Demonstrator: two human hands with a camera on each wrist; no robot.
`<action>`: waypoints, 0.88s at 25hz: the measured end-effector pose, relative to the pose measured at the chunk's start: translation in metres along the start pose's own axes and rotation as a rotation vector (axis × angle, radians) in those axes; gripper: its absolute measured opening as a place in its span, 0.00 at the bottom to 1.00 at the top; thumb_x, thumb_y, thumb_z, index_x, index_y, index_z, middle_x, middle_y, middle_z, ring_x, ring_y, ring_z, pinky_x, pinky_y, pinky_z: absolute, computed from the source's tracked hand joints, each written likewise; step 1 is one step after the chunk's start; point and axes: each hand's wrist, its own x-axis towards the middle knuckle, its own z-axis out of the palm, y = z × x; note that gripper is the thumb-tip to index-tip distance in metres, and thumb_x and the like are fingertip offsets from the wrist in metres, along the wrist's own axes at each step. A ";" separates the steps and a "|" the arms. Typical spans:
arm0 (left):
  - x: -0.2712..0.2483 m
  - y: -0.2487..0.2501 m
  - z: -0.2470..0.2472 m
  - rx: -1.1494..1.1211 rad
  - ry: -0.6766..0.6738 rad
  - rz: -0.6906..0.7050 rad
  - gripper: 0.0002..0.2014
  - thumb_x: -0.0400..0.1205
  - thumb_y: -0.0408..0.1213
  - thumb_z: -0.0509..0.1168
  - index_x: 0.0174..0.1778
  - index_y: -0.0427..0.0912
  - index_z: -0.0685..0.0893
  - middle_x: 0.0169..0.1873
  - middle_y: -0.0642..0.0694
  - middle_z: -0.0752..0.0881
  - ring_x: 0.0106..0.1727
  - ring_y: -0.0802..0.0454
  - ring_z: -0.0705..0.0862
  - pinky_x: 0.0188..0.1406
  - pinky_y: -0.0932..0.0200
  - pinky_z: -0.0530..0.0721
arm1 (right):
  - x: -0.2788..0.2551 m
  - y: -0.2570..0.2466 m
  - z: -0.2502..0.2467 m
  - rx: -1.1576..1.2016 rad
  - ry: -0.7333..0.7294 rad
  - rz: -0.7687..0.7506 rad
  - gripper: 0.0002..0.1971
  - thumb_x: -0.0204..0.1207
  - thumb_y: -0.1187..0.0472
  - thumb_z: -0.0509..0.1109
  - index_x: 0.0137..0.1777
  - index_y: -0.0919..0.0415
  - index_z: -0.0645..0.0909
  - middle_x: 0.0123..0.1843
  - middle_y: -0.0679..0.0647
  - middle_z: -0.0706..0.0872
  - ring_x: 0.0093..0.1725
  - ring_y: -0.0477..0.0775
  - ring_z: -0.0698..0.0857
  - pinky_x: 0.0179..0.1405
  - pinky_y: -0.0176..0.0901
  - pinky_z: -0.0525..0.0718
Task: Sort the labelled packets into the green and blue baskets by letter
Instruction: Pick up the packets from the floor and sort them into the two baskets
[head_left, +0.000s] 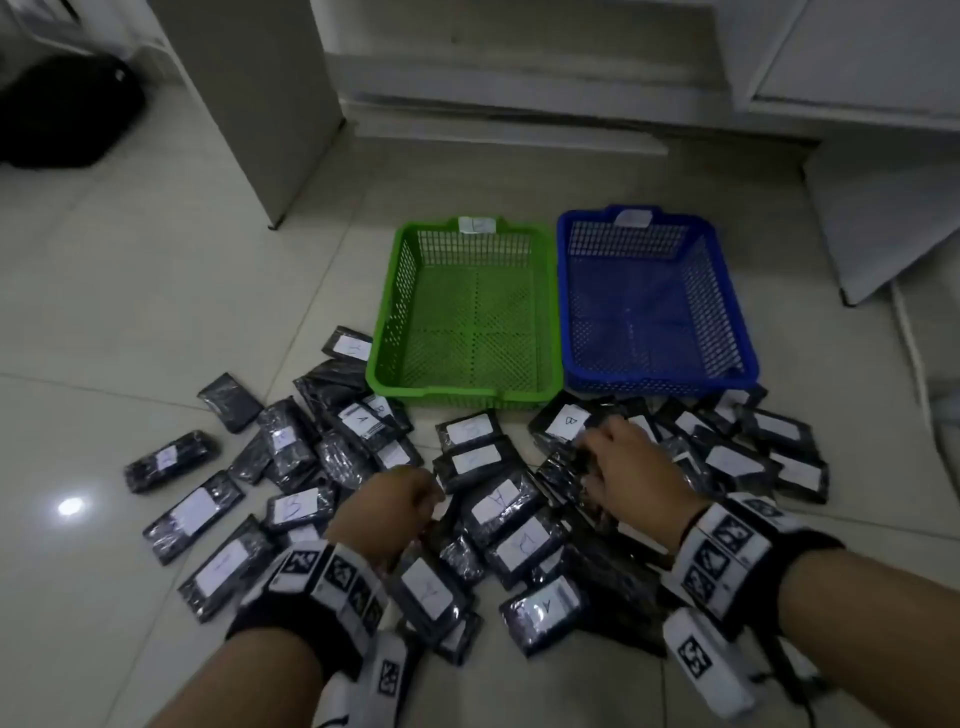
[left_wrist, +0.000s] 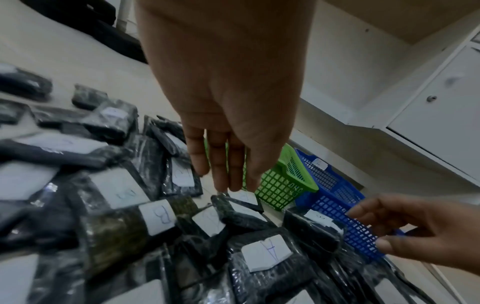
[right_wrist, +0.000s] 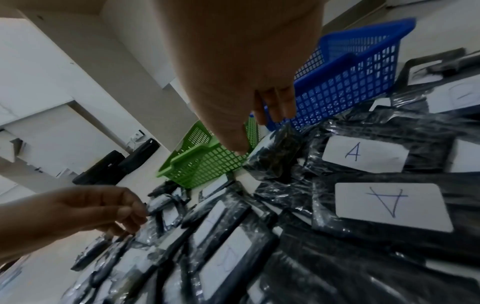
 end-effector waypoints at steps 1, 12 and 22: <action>0.013 -0.001 0.010 -0.007 0.061 -0.006 0.08 0.81 0.38 0.60 0.50 0.48 0.84 0.49 0.52 0.83 0.51 0.53 0.83 0.46 0.62 0.75 | 0.007 0.006 0.006 -0.028 0.048 -0.005 0.24 0.74 0.52 0.71 0.70 0.51 0.72 0.65 0.54 0.70 0.67 0.56 0.71 0.62 0.49 0.78; 0.073 -0.007 0.083 0.153 0.249 -0.119 0.29 0.77 0.54 0.65 0.74 0.50 0.69 0.69 0.47 0.73 0.69 0.46 0.73 0.66 0.46 0.76 | 0.052 0.028 0.057 0.138 0.156 0.128 0.40 0.59 0.49 0.80 0.70 0.50 0.66 0.65 0.56 0.68 0.67 0.58 0.71 0.62 0.49 0.78; 0.047 -0.034 0.052 -0.054 0.175 -0.001 0.37 0.63 0.49 0.78 0.68 0.53 0.74 0.61 0.46 0.69 0.66 0.43 0.68 0.66 0.52 0.72 | 0.008 -0.017 -0.016 0.272 0.060 -0.134 0.34 0.59 0.56 0.78 0.65 0.46 0.67 0.61 0.45 0.65 0.60 0.44 0.69 0.50 0.37 0.71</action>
